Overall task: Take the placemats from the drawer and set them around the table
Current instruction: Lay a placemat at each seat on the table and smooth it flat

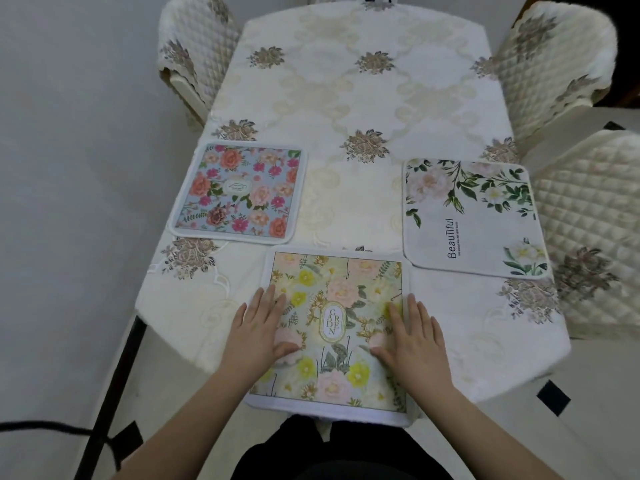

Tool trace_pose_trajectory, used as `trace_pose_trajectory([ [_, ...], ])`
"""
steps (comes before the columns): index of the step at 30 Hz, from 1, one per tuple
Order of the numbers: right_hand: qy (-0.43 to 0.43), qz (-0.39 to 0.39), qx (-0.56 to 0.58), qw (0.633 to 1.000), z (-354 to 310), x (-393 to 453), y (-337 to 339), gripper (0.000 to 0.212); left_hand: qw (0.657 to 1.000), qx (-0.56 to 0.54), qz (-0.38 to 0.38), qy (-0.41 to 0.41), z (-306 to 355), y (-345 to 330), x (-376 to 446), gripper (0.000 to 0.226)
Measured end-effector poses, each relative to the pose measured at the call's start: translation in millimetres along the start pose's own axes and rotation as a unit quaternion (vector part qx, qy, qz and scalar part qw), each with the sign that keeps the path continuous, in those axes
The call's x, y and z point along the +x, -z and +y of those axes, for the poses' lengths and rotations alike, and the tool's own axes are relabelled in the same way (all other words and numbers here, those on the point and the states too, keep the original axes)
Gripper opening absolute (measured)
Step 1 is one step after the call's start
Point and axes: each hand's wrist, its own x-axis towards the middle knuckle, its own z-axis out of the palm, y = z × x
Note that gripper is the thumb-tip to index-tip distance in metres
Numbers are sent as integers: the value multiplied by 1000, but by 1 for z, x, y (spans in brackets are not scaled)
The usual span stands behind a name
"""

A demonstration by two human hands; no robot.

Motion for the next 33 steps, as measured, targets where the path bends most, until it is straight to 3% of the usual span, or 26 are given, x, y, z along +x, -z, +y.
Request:
trace_pose_trajectory([
  [4,-31,-34,0,999,2,2,-13,94,993,-21,-64,93,0,-3,2,110],
  [14,-54,-28,48,997,-7,2,-4,96,997,-10,-56,58,3,1,-4,94],
  [20,-78,37,257,963,-9,-5,15,79,986,-160,38,42,0,17,-14,69],
  [24,-106,64,462,878,-11,-12,31,64,952,-291,97,10,-10,28,-20,62],
  [28,-164,55,571,803,-13,-18,27,61,909,-410,76,-1,-17,31,-25,69],
  [33,-196,7,556,808,-8,-26,17,60,832,-547,18,87,-20,17,-25,77],
])
